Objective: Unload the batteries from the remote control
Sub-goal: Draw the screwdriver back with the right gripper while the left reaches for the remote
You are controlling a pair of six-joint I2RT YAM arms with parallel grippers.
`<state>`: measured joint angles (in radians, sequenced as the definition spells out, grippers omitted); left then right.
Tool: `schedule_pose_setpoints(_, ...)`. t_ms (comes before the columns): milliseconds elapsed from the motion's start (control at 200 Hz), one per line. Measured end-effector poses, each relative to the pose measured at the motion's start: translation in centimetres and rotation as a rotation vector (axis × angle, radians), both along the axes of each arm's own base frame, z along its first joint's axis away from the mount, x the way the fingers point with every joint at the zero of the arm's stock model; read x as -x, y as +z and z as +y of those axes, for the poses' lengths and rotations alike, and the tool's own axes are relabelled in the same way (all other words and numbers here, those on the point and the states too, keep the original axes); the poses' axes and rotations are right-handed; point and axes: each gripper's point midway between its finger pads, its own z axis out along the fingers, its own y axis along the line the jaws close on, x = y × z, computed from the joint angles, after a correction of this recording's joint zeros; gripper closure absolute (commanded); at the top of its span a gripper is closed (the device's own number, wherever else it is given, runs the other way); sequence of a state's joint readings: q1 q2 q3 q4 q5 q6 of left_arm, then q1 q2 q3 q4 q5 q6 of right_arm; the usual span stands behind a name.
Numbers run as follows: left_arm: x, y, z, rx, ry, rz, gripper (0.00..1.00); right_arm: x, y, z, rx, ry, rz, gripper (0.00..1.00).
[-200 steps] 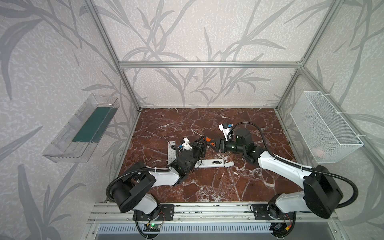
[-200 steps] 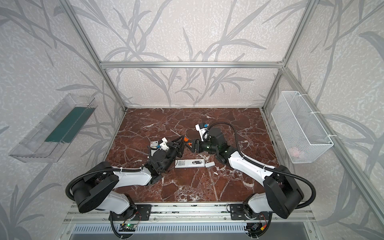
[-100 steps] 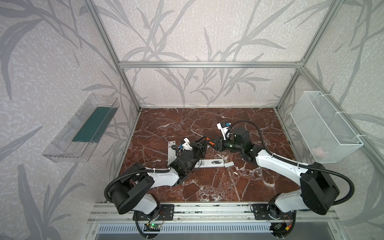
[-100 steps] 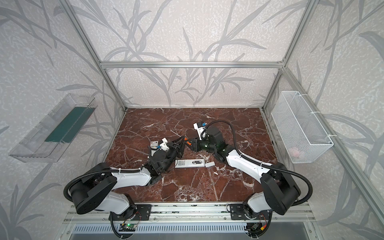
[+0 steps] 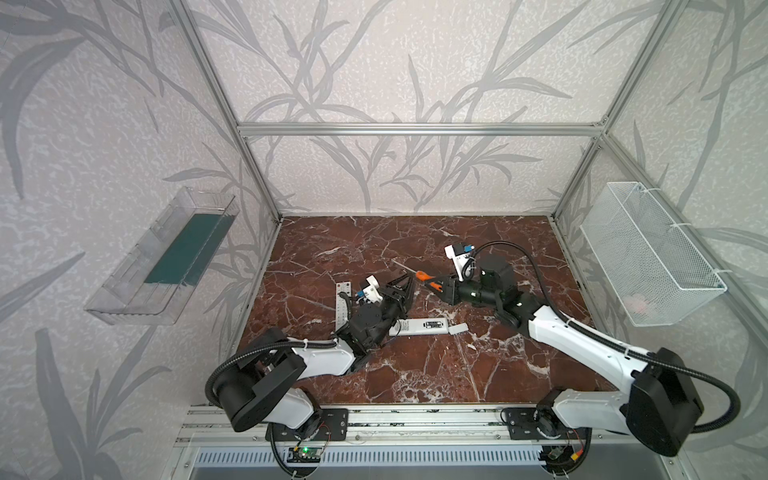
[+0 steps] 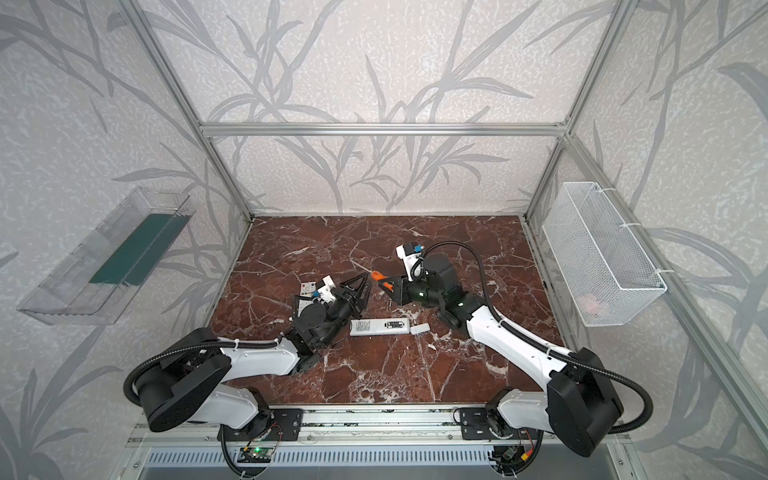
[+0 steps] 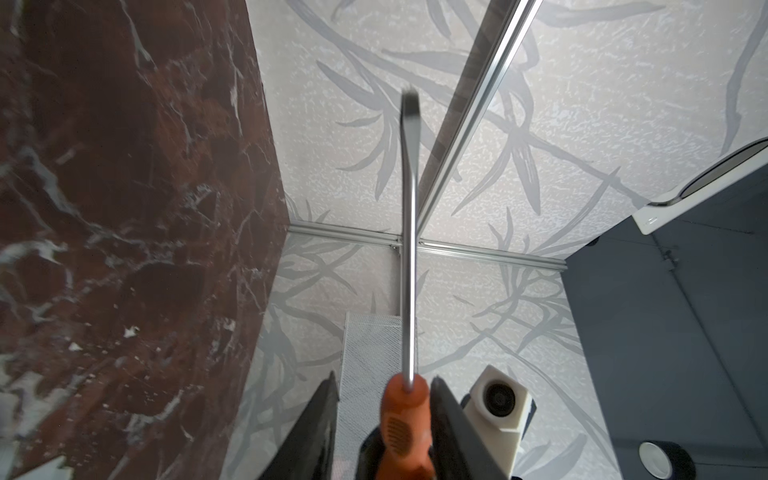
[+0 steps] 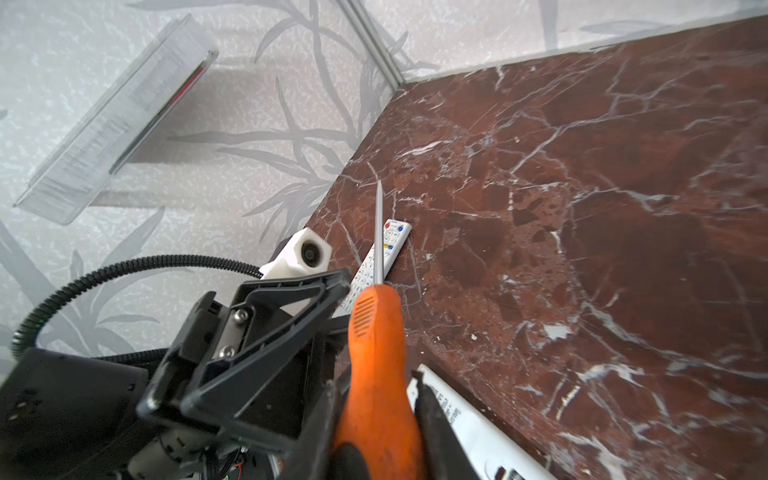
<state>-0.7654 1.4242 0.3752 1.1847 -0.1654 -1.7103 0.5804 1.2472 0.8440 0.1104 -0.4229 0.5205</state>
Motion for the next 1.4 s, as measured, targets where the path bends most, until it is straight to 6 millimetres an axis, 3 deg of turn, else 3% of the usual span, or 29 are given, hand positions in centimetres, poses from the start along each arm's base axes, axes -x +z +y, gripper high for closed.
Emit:
schedule_pose_setpoints(135,-0.1,0.0,2.9,-0.079,0.021,-0.029,0.47,-0.5,0.7,-3.6,0.015,-0.051,0.049,1.0)
schedule_pose_setpoints(320,0.7,4.7,6.3,-0.299,0.017,-0.143,0.34,0.8,1.4,-5.7,0.068,-0.022,0.126,1.0)
schedule_pose_setpoints(445,1.5,8.8,6.6,-0.567,-0.033,-0.21,0.3,2.6,1.7,-6.3,0.132,0.016,0.178,1.0)
schedule_pose_setpoints(525,2.0,9.8,6.5,-0.744,-0.092,-0.245,0.29,3.7,1.7,-6.8,0.183,0.037,0.224,1.0)
schedule_pose_setpoints(620,2.3,7.9,5.8,-0.962,-0.223,-0.25,0.29,4.8,1.5,-7.5,0.257,0.053,0.28,1.0)
schedule_pose_setpoints(725,2.7,3.1,4.8,-1.171,-0.43,-0.235,0.27,5.7,0.6,-9.1,0.355,0.028,0.323,1.0)
schedule_pose_setpoints(765,3.2,1.0,4.5,-1.231,-0.519,-0.234,0.23,6.1,0.1,-9.8,0.394,0.013,0.339,1.0)
schedule_pose_setpoints(855,4.7,-2.6,4.0,-1.334,-0.706,-0.286,0.03,7.0,-1.0,-11.1,0.468,-0.002,0.375,1.0)
schedule_pose_setpoints(900,5.3,-3.7,4.0,-1.377,-0.773,-0.314,0.01,7.4,-1.4,-11.5,0.493,0.001,0.392,1.0)
schedule_pose_setpoints(1020,6.3,-4.8,3.7,-1.477,-0.93,-0.439,0.01,8.2,-2.2,-11.9,0.53,0.026,0.432,1.0)
schedule_pose_setpoints(1175,7.5,-5.4,3.2,-1.583,-1.089,-0.721,0.01,8.6,-3.0,-12.0,0.556,0.049,0.459,1.0)
schedule_pose_setpoints(1400,9.5,-7.9,2.8,-1.613,-1.218,-1.022,0.01,8.7,-2.9,-11.8,0.546,0.064,0.461,1.0)
